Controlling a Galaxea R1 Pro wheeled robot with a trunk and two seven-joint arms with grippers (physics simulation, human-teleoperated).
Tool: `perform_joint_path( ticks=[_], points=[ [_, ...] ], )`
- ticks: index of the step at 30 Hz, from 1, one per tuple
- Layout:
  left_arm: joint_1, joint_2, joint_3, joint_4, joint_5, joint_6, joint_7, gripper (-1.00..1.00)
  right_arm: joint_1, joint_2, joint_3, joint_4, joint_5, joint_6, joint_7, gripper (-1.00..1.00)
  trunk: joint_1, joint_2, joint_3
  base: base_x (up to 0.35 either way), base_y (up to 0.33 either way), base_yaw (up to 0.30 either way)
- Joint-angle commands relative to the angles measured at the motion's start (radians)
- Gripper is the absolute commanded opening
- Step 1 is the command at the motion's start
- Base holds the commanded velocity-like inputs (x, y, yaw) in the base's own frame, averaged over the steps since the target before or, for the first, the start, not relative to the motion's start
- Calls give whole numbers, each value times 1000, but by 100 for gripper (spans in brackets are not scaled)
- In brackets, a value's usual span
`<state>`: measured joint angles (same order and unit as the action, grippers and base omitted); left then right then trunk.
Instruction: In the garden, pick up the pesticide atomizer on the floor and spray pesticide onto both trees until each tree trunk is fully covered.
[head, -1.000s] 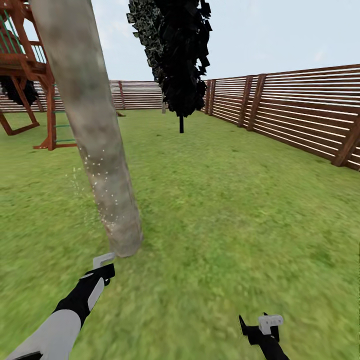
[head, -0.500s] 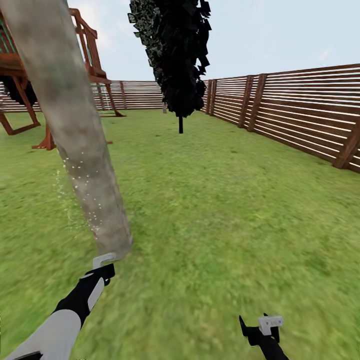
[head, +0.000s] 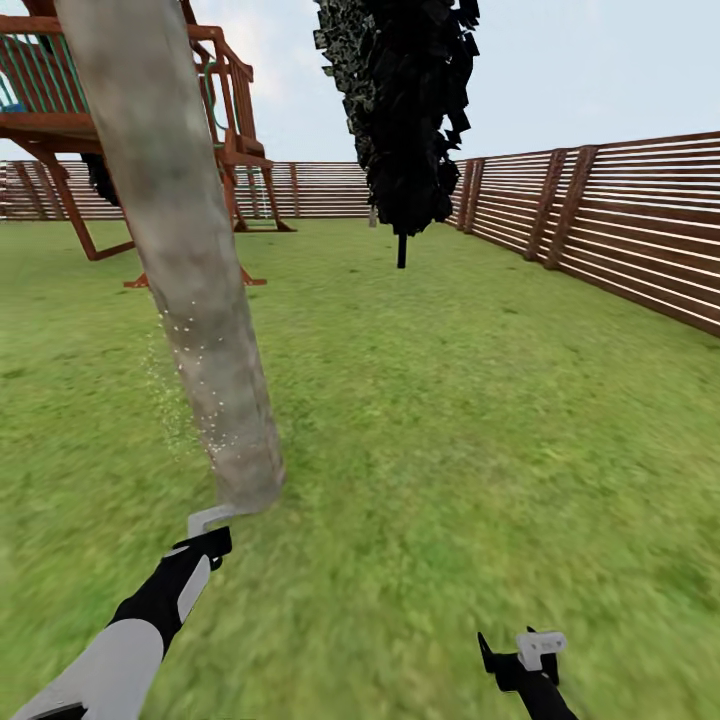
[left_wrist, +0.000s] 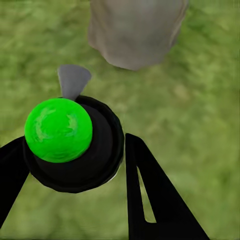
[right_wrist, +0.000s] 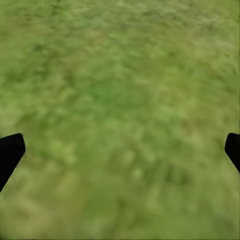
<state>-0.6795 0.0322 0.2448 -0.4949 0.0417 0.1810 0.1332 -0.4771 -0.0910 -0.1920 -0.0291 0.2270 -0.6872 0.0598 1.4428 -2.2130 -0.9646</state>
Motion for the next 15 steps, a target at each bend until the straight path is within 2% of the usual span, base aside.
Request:
perform_joint_path(
  ticks=[1, 4, 6, 8, 9, 10, 12, 15],
  points=[
    [1, -2, -1, 4, -1, 0, -1, -100, 0, 0, 0, 0, 0, 0, 0, 100, 0, 0, 0, 2, -2, 277],
    [-1, -4, -5, 19, -5, 23, 20, -100, 0, 0, 0, 0, 0, 0, -1, 100, 0, 0, 0, 1, -1, 277],
    [-1, 0, -13, 14, -5, 107, 52, -100, 0, 1, 0, 0, 0, 0, -1, 100, 0, 0, 0, 0, 0, 188],
    [0, 7, -10, -20, 0, 127, 50, -100, 0, 0, -1, 0, 0, 0, -1, 100, 0, 0, 0, 0, 0, 49],
    [20, 8, -9, -56, 0, 130, 48, -100, 0, -1, -1, 0, -1, 0, -1, 100, 0, 0, 0, 0, 0, 14],
    [70, 8, -12, -97, 0, 133, 49, -100, 0, -1, -1, 0, -1, 0, -1, 100, 0, 0, 0, 0, 0, 4],
    [137, 13, -17, -143, -30, 134, 53, -100, 0, -1, -1, 0, -1, 0, -2, 100, 0, 0, 0, 0, 0, 1],
    [161, 16, -19, -200, -91, 143, 55, -100, 0, -1, -1, 0, -1, 0, -2, 100, 0, 0, 0, 144, -33, 0]
  ],
)
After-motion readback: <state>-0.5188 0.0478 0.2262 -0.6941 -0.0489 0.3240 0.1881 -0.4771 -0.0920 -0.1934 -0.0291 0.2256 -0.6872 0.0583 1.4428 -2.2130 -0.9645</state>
